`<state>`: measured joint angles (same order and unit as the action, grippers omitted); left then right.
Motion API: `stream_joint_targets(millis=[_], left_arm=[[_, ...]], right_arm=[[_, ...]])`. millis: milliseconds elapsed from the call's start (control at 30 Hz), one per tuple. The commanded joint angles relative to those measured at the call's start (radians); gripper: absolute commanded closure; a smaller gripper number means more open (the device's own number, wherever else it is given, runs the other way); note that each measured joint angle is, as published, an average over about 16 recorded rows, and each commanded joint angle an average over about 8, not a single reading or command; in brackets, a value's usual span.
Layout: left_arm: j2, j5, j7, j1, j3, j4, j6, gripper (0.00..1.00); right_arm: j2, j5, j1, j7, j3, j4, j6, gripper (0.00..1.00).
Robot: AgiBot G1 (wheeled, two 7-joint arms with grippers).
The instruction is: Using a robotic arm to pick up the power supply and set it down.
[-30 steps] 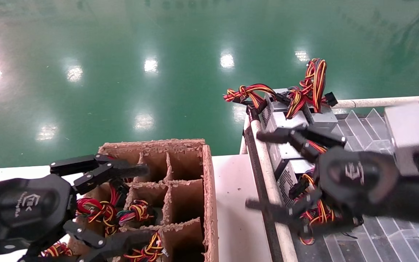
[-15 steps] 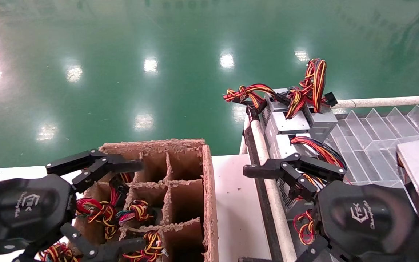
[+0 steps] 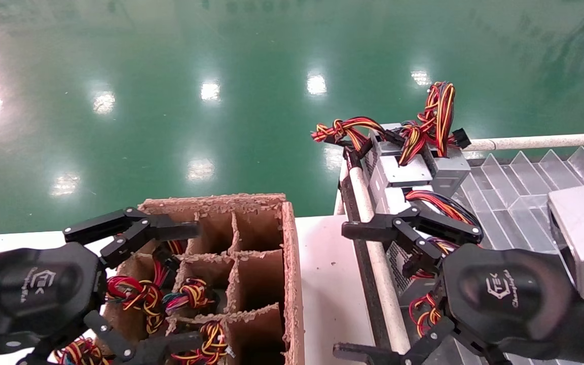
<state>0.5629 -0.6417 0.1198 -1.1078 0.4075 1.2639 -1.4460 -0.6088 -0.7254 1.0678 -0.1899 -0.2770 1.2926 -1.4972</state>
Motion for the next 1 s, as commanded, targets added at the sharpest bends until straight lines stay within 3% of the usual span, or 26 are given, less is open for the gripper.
stream_joint_targets(millis=[33,1000], left_arm=[[0.000,0.000,0.000,0.000,0.000,0.000,0.000,0.00],[0.000,0.000,0.000,0.000,0.000,0.000,0.000,0.00]], right_arm=[[-0.001,-0.001,0.002,0.001,-0.001,-0.002,0.000,0.00],[-0.003,-0.006,0.007,0.003,-0.003,-0.009,0.002,0.00]])
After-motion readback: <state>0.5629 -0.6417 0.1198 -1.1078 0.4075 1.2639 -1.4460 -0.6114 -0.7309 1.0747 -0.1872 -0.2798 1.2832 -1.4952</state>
